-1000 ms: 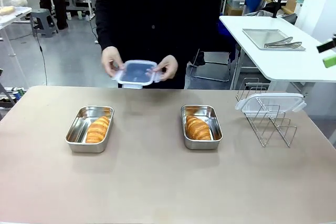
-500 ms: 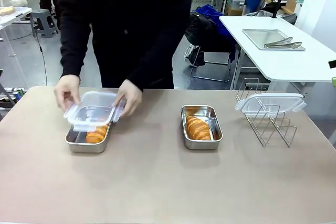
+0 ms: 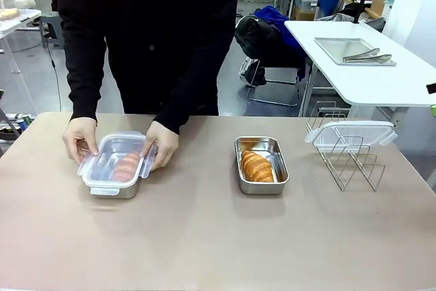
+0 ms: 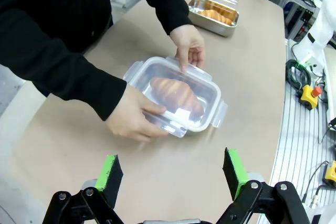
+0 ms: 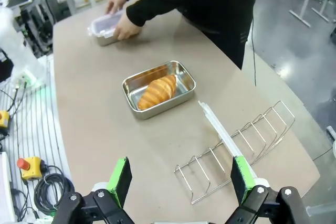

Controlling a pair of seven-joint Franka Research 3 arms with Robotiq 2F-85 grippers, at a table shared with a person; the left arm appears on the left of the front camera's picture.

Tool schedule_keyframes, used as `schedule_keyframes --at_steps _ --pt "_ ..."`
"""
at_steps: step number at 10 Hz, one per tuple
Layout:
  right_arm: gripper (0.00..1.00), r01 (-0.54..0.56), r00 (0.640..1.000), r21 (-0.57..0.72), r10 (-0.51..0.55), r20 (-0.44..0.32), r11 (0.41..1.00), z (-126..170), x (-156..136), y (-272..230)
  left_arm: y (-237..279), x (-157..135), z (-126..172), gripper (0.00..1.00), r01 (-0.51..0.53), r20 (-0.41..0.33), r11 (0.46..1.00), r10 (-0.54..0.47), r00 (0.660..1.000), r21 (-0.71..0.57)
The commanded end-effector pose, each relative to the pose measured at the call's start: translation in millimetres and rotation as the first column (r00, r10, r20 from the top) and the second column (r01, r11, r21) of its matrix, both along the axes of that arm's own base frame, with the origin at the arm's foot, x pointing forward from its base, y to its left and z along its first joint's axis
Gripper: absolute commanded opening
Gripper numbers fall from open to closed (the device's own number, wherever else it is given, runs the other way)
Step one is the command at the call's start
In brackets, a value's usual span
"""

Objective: Place the bread in airtight containers.
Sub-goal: Pick up one Airtight Container lid and hand it to the human.

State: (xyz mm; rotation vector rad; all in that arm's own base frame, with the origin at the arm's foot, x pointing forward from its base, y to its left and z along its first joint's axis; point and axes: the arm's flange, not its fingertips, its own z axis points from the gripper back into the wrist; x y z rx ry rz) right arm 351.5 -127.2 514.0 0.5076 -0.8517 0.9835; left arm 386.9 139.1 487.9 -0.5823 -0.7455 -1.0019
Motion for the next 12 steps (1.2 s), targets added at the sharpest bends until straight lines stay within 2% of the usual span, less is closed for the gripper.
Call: schedule_keyframes --at_steps 1,7,8,9,11,12 --pt "1.00 -0.001 1.000 0.006 0.001 -0.003 1.000 4 1 0 0 0 1 1.00 0.009 0.007 1.000 -0.009 1.000 0.006" --pt "1.00 0.000 1.000 -0.004 0.000 -0.001 1.000 1 0 0 0 0 1 1.00 0.009 0.007 1.000 -0.009 1.000 0.006" --pt "1.00 0.006 0.999 -0.201 0.002 0.037 0.980 5 16 21 0 0 1 1.00 0.009 0.007 1.000 -0.009 1.000 0.006" --pt "1.00 -0.039 0.998 -0.317 0.050 0.025 0.948 2 33 41 0 0 1 1.00 0.009 0.007 1.000 -0.009 1.000 0.006" --pt "1.00 -0.080 0.994 -0.494 0.104 0.022 0.866 -9 59 74 0 0 1 1.00 0.009 0.007 1.000 -0.009 1.000 0.006" --pt "1.00 -0.121 0.990 -0.564 0.140 -0.009 0.817 -18 69 88 0 0 1 1.00 0.009 0.007 1.000 -0.009 1.000 0.006"
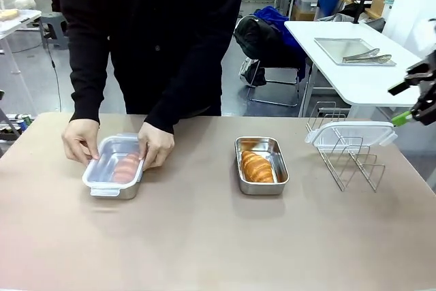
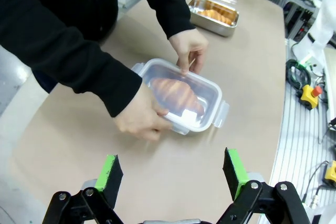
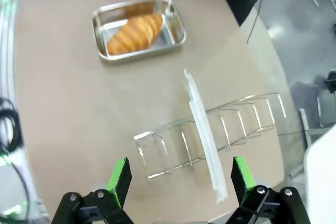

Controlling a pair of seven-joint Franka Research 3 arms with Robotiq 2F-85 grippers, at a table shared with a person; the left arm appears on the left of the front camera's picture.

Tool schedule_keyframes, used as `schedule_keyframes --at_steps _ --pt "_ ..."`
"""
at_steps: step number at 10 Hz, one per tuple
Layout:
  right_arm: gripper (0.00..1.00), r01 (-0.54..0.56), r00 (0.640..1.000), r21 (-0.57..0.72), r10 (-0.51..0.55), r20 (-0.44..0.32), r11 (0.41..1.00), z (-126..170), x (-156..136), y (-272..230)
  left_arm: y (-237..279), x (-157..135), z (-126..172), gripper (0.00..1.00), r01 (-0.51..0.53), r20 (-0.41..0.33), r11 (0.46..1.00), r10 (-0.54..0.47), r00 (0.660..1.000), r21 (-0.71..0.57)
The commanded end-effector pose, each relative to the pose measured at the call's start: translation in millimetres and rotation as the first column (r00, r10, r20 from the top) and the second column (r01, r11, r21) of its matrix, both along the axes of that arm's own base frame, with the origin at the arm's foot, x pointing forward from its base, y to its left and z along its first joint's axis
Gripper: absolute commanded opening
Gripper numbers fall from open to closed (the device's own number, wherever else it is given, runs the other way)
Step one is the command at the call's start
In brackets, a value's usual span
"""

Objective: Place the bread in airtight containers.
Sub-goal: Pick up one Airtight Container lid and hand it to the human.

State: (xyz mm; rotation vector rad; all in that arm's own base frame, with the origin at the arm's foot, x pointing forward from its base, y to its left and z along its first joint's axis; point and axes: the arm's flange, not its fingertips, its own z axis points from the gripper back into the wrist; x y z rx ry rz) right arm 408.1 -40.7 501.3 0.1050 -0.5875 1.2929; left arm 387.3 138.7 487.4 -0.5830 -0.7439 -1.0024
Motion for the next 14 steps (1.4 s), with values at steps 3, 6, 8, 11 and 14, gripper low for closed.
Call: schedule_keyframes --at_steps 3,6,8,11,14 --pt "1.00 -0.098 0.995 -0.228 0.088 -0.053 0.969 -22 30 25 0 -1 1 1.00 0.008 0.008 1.000 -0.008 1.000 0.006" --pt "1.00 -0.115 0.993 -0.310 0.106 -0.047 0.944 -50 50 39 0 -1 1 1.00 0.008 0.008 1.000 -0.008 1.000 0.006" --pt "1.00 -0.103 0.995 -0.350 0.103 -0.021 0.931 -63 60 45 0 -1 1 1.00 0.008 0.008 1.000 -0.008 1.000 0.006" --pt "0.40 -0.111 0.993 -0.379 0.117 -0.009 0.919 -74 66 50 0 -1 1 1.00 0.008 0.008 1.000 -0.008 1.000 0.006" --pt "0.37 -0.107 0.994 -0.387 0.108 -0.018 0.916 -74 68 49 0 -1 1 1.00 0.008 0.008 1.000 -0.008 1.000 0.006"
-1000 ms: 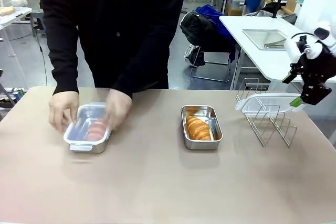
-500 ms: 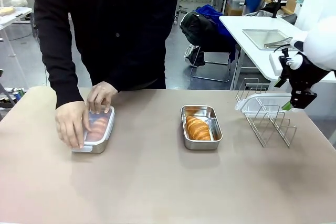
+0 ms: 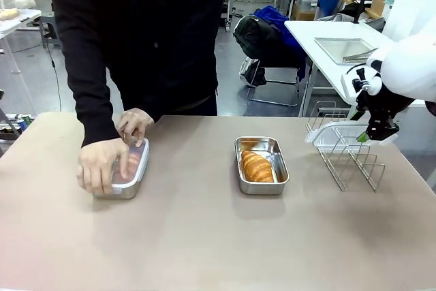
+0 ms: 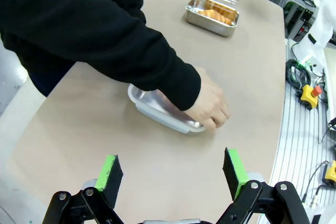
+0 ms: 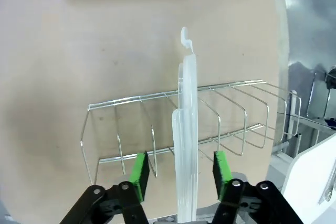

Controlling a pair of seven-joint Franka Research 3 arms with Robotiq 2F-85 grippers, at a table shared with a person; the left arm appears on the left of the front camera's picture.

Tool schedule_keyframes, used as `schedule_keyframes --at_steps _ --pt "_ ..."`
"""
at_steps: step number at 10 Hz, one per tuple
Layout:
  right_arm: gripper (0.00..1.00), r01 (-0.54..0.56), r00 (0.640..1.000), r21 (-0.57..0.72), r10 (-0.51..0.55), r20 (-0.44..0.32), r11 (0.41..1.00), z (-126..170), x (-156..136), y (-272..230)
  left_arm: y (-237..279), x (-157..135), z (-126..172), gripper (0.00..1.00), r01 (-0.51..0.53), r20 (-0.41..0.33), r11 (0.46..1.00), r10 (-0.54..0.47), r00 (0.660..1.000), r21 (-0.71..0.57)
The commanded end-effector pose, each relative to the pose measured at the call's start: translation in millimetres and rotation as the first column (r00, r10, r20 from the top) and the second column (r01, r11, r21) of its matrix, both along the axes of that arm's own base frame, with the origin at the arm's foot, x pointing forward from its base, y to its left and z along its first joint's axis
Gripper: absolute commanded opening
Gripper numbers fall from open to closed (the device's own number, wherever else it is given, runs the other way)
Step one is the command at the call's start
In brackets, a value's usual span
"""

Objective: Place the bread in airtight containers.
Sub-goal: Pick up one Airtight Container lid and hand it to the human.

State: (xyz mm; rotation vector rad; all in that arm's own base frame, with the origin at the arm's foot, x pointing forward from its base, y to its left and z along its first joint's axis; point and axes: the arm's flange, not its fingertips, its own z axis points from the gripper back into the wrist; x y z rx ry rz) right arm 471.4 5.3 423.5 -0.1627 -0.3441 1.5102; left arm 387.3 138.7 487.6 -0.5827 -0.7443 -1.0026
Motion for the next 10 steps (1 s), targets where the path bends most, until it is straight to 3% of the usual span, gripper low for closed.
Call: schedule_keyframes --at_steps 1,7,9,10 --pt "0.00 0.021 1.000 -0.034 -0.021 0.005 0.999 5 5 3 0 -1 1 1.00 0.008 0.008 1.000 -0.008 1.000 0.006" --pt "0.00 0.017 1.000 -0.068 -0.018 -0.017 0.998 11 5 -1 0 -1 1 1.00 0.008 0.008 1.000 -0.008 1.000 0.006" --pt "0.00 0.011 1.000 -0.056 -0.011 0.002 0.998 23 2 -2 0 -1 1 1.00 0.008 0.008 1.000 -0.008 1.000 0.006" --pt "0.00 0.001 1.000 -0.085 0.000 0.009 0.996 44 1 -1 0 -1 1 1.00 0.008 0.008 1.000 -0.008 1.000 0.006"
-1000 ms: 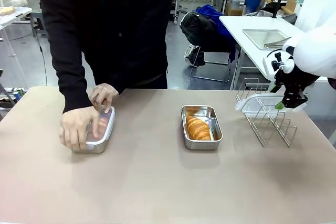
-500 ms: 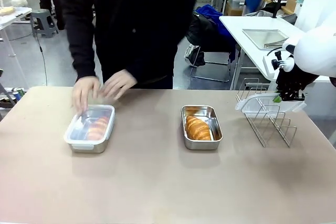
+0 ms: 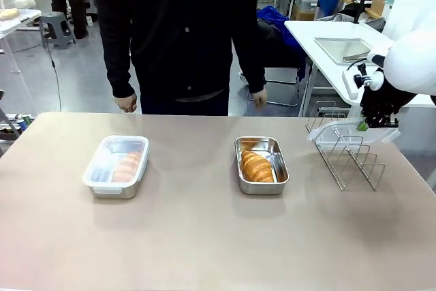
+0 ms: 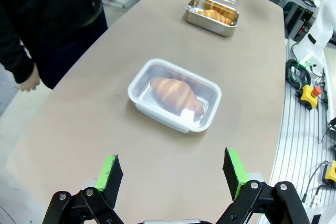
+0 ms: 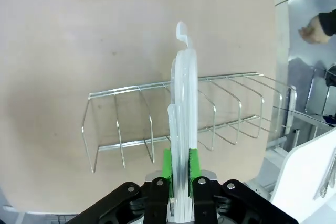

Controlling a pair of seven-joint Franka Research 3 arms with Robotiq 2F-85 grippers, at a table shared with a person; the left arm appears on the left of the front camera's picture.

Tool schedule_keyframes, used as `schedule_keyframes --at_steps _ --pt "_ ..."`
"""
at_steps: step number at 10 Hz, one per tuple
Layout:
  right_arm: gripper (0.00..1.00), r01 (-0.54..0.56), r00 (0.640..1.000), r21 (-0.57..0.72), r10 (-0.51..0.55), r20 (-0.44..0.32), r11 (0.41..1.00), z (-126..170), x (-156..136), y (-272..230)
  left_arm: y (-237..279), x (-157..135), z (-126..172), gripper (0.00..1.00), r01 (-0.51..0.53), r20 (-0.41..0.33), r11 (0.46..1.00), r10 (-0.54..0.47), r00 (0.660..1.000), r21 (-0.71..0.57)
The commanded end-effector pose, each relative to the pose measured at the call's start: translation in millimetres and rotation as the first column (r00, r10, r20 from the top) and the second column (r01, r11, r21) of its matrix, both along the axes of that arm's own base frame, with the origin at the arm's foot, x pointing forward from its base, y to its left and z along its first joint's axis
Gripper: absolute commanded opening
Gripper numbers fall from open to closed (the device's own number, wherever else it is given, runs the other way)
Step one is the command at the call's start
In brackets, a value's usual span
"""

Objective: Place the bread in airtight containers.
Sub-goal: Pick up one Airtight Container lid and hand it to the human.

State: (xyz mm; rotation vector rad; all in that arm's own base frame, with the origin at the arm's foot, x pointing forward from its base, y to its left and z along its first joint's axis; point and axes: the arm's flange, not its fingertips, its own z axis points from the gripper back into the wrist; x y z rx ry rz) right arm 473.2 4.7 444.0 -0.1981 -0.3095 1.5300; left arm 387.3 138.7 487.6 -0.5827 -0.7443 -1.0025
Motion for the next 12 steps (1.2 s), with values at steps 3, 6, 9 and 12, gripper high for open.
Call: schedule_keyframes --at_steps 3,6,9,12 --pt "0.00 0.028 0.991 -0.032 -0.024 0.134 0.999 139 -42 6 0 -1 1 1.00 0.008 0.008 1.000 -0.008 1.000 0.006" --pt "0.00 -0.059 0.951 0.002 0.056 0.304 0.998 209 -90 24 0 -1 1 1.00 0.008 0.008 1.000 -0.008 1.000 0.006" --pt "0.00 -0.328 0.835 -0.041 0.310 0.455 0.944 180 -93 53 0 -1 1 1.00 0.008 0.008 1.000 -0.008 1.000 0.006" --pt "0.00 -0.495 0.741 -0.091 0.475 0.475 0.864 129 -73 79 0 -1 1 1.00 0.008 0.008 1.000 -0.008 1.000 0.006"
